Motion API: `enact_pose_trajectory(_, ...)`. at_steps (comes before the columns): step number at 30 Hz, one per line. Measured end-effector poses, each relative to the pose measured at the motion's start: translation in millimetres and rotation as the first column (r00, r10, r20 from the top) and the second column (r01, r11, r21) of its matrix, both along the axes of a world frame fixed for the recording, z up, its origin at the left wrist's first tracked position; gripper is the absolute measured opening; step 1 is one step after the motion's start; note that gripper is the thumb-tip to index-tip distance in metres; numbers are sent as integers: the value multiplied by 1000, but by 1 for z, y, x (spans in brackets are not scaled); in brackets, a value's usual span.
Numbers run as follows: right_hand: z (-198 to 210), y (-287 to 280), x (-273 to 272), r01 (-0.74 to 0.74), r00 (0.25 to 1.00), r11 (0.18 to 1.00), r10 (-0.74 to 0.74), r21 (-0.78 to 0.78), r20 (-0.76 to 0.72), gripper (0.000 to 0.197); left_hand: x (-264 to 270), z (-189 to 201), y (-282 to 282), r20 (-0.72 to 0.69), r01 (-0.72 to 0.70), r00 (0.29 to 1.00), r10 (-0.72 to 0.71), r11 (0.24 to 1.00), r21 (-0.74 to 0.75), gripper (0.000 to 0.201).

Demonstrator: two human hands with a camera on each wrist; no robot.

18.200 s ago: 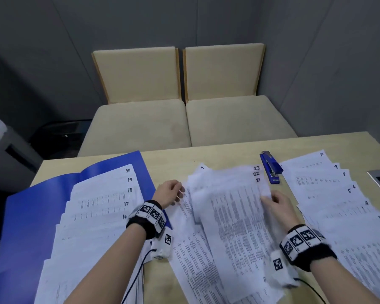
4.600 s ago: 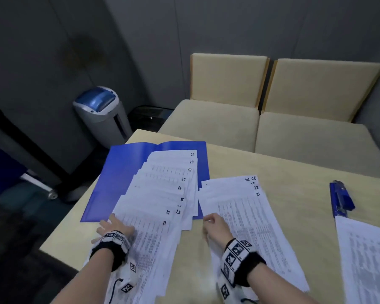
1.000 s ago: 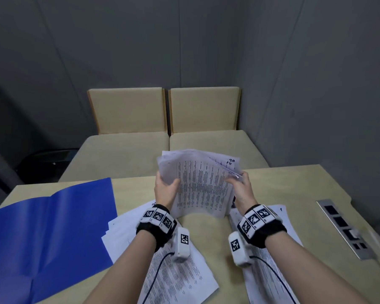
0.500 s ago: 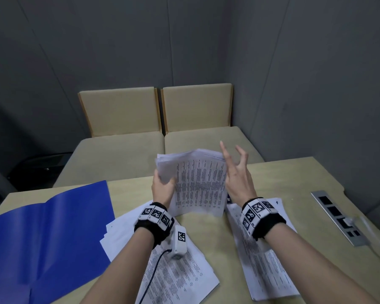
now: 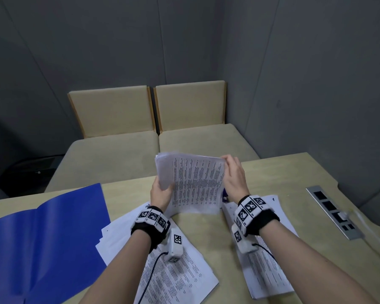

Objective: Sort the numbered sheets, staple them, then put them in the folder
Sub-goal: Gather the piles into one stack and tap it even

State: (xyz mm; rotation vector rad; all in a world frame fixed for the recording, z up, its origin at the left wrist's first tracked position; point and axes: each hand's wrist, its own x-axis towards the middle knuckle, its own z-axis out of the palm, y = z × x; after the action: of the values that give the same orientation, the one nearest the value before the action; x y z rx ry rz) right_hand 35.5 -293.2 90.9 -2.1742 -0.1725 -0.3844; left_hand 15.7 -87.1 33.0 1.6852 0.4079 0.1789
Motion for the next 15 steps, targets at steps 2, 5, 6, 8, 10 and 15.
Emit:
enact_pose_trajectory(2,-3,-7,-2,-36,999,996,39,82,-30,27,-5,-2,-2,27,0,1000,-4,990,139,31)
enact_pose_trajectory(5,-23,-41,-6,45,979,985,-10,169,-204,52,-10,4,-3,113,-16,993,-30,922,387,21)
enact_pose_trajectory(6,-36,-60,-8,119,953,984,-76,130,-295,55,-10,6,-2,130,-29,991,-38,875,483,19)
enact_pose_trajectory(8,-68,-103,-15,284,807,954,-293,-99,-513,59,-12,10,1,148,-48,987,-61,769,637,13)
enact_pose_trajectory(10,-97,-144,-36,341,547,863,-505,-373,-667,67,-14,15,2,157,-60,984,-80,687,725,12)
enact_pose_trajectory(15,-139,-190,-77,203,327,798,-602,-567,-729,91,-21,21,-9,185,-121,982,-33,644,756,17)
